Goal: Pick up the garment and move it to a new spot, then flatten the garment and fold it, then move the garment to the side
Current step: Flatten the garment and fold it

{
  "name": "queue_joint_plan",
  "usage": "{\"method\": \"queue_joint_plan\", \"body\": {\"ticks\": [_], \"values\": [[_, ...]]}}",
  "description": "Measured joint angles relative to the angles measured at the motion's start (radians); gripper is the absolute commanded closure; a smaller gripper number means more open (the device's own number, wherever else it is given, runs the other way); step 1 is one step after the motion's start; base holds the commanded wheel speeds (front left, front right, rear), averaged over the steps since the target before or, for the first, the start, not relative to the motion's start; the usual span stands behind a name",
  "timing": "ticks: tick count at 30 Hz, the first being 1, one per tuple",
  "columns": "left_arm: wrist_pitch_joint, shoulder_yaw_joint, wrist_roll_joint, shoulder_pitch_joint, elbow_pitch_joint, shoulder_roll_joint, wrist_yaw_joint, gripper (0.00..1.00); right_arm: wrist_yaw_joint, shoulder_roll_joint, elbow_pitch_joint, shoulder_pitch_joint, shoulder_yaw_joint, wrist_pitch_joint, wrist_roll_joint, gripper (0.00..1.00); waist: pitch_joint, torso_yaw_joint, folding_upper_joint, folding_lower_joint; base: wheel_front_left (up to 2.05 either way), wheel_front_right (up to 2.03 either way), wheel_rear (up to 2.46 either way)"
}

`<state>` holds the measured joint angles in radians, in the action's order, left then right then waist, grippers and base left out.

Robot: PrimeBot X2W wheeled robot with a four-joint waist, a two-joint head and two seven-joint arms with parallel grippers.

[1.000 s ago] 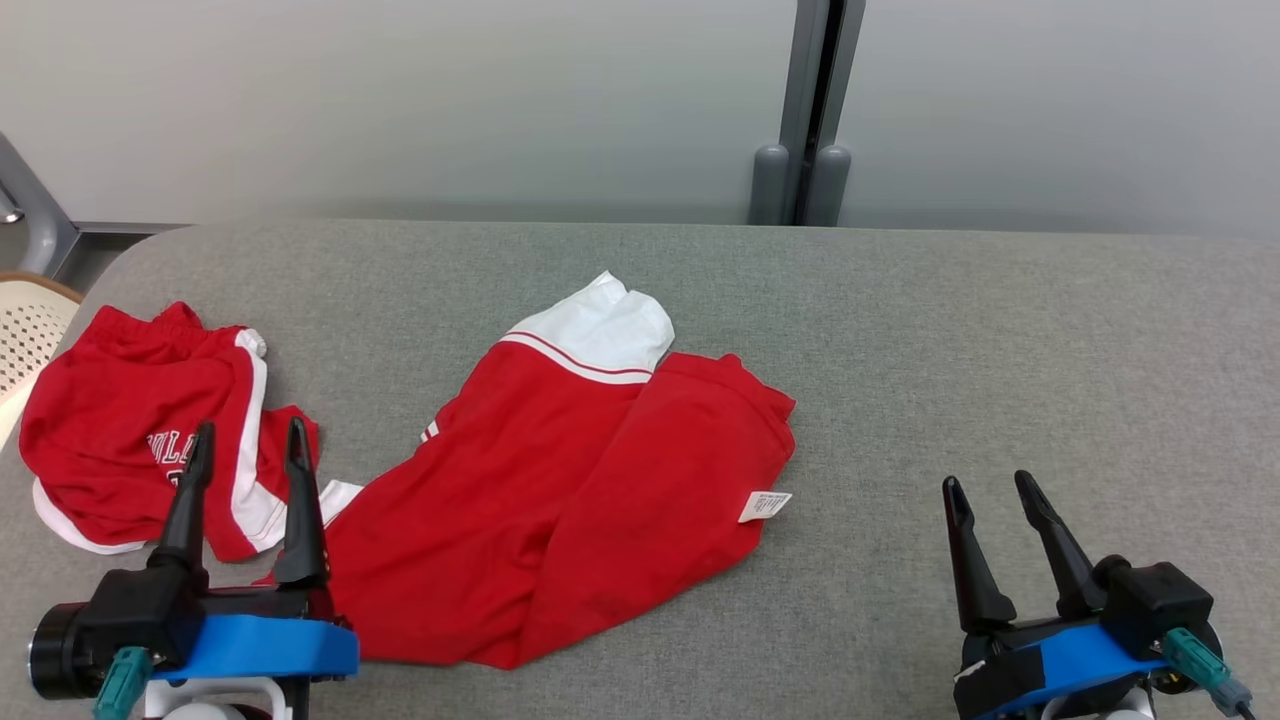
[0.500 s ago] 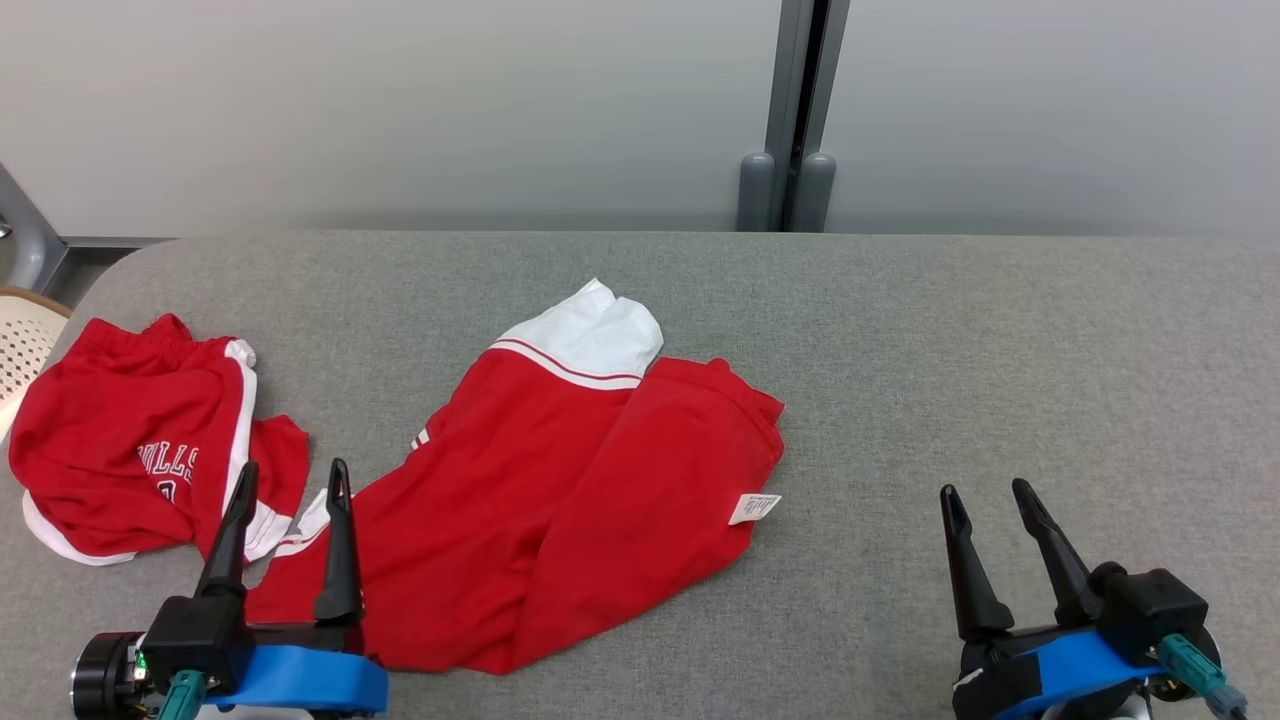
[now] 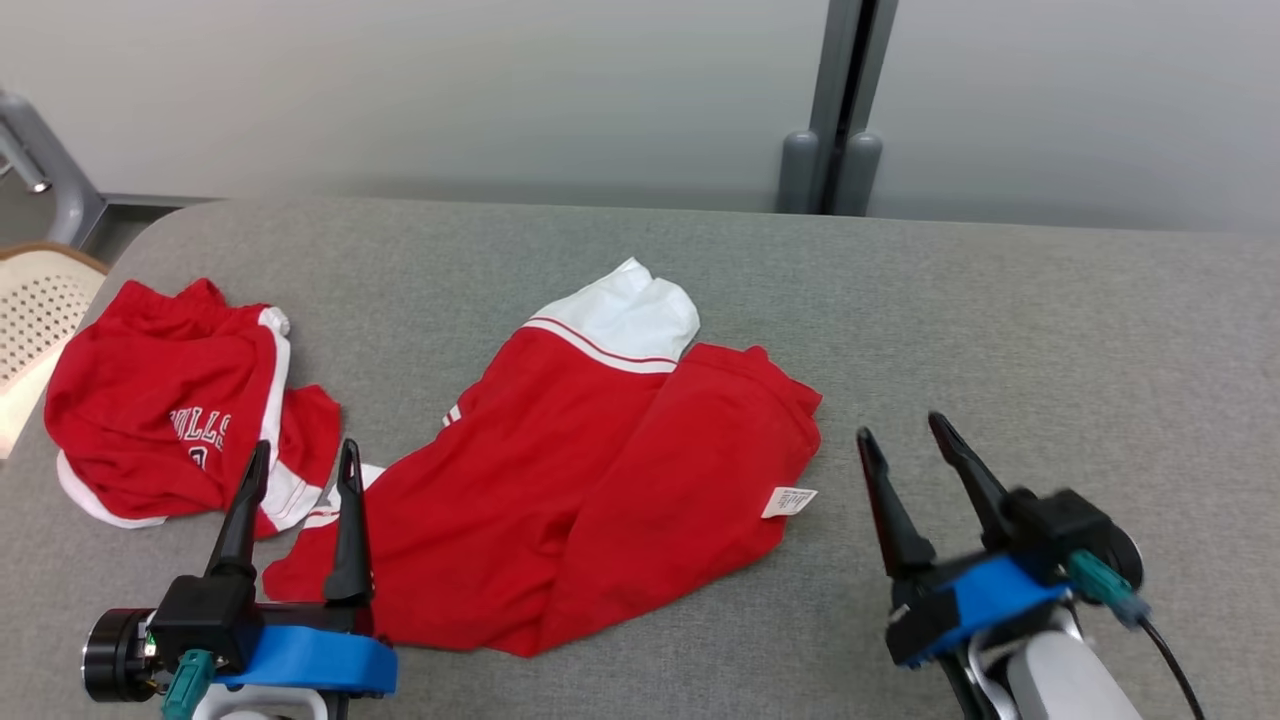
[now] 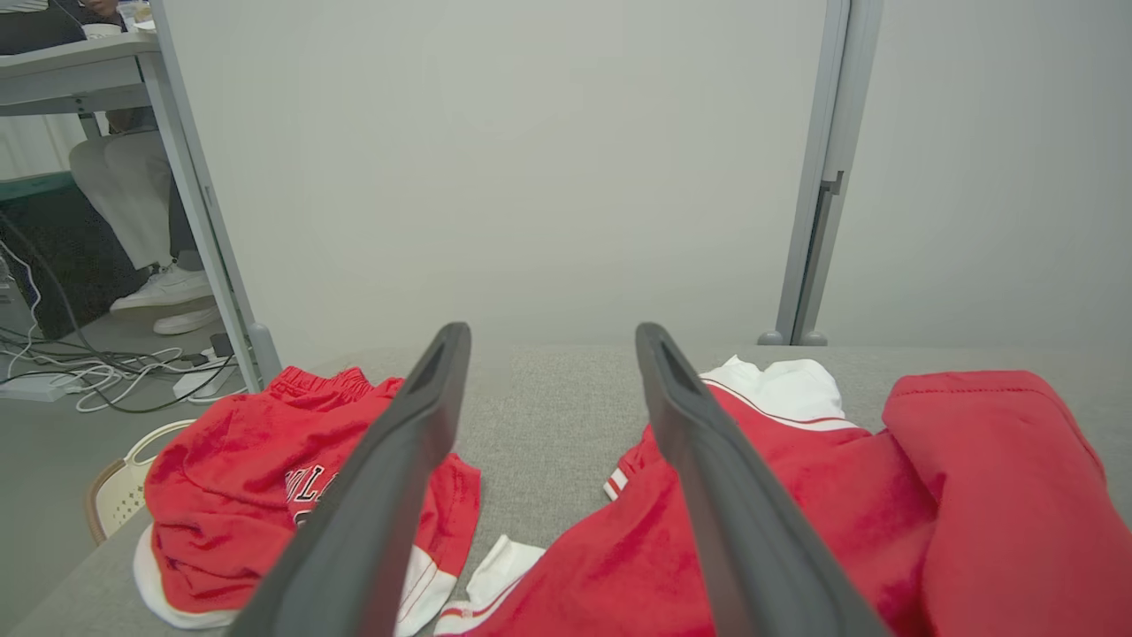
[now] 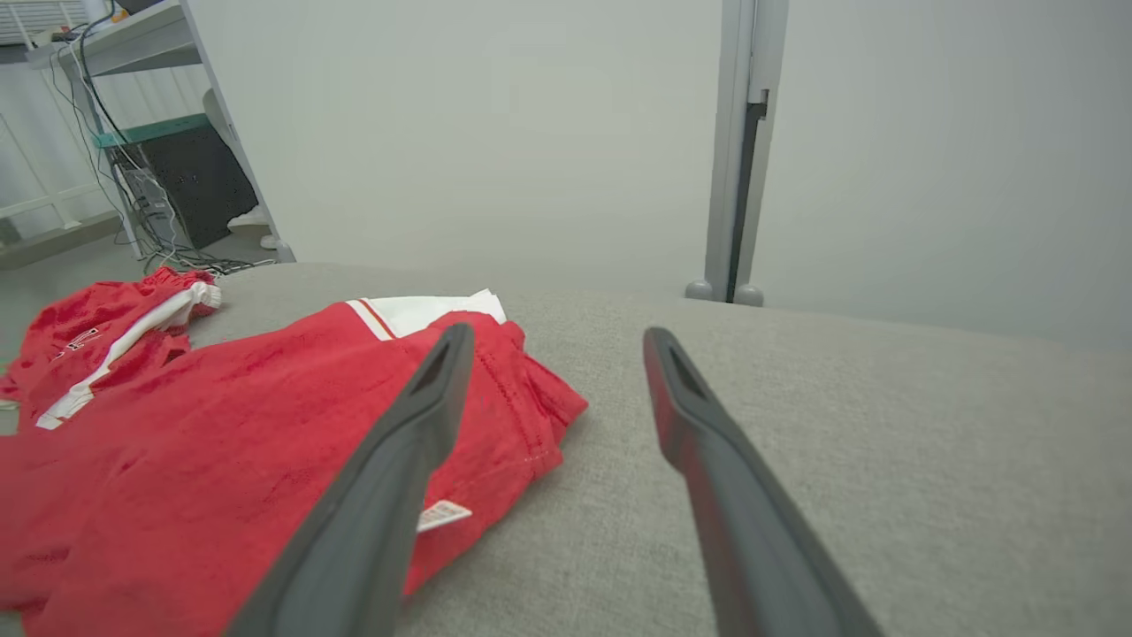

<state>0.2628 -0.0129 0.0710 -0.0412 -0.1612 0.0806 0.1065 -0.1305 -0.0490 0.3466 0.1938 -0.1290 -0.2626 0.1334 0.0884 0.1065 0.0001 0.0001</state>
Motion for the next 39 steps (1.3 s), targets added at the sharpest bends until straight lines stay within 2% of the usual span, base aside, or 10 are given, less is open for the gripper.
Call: {"method": "queue_joint_plan", "body": {"ticks": [4, 11, 19, 26, 31, 32, 33, 39], "values": [[0.000, 0.007, -0.001, -0.012, -0.006, -0.007, 0.005, 0.00, 0.000, 0.000, 0.086, 0.103, -0.050, 0.000, -0.013, 0.00, 0.016, 0.024, 0.0000, 0.0000, 0.00, 0.00, 0.00], [0.000, 0.033, -0.002, -0.045, -0.014, -0.017, 0.013, 0.00, 0.000, 0.000, 0.301, 0.223, -0.064, 0.000, -0.021, 0.00, 0.049, 0.080, 0.0000, 0.0000, 0.00, 0.00, 0.00], [0.000, 0.047, 0.001, -0.063, -0.022, -0.024, 0.017, 0.00, 0.000, 0.000, 0.504, 0.280, -0.034, 0.000, -0.032, 0.00, 0.089, 0.136, 0.0000, 0.0000, 0.00, 0.00, 0.00], [0.000, 0.052, -0.001, -0.065, -0.031, -0.026, 0.017, 0.00, 0.000, 0.000, 0.603, 0.304, 0.009, 0.000, -0.048, 0.00, 0.090, 0.155, 0.0000, 0.0001, 0.00, 0.00, 0.00], [0.000, 0.060, -0.002, -0.066, -0.035, -0.028, 0.017, 0.00, 0.000, 0.000, 0.665, 0.324, 0.063, -0.003, -0.114, 0.00, 0.080, 0.163, -0.0001, 0.0000, 0.00, 0.00, 0.00], [0.000, 0.060, -0.002, -0.066, -0.035, -0.028, 0.017, 0.00, 0.000, 0.000, 0.676, 0.328, 0.068, -0.003, -0.114, 0.21, 0.078, 0.164, 0.0000, 0.0000, 0.00, 0.00, 0.00], [0.000, 0.060, -0.002, -0.066, -0.035, -0.028, 0.017, 0.00, 0.000, 0.000, 0.686, 0.330, 0.066, -0.003, -0.112, 1.00, 0.076, 0.164, 0.0000, 0.0001, 0.00, 0.00, 0.00], [0.000, 0.049, -0.003, -0.050, -0.042, -0.029, 0.017, 0.00, 0.000, 0.001, 0.659, 0.327, -0.003, -0.002, -0.010, 1.00, 0.064, 0.140, 0.0000, 0.0001, 0.00, 0.00, 0.00]]}}
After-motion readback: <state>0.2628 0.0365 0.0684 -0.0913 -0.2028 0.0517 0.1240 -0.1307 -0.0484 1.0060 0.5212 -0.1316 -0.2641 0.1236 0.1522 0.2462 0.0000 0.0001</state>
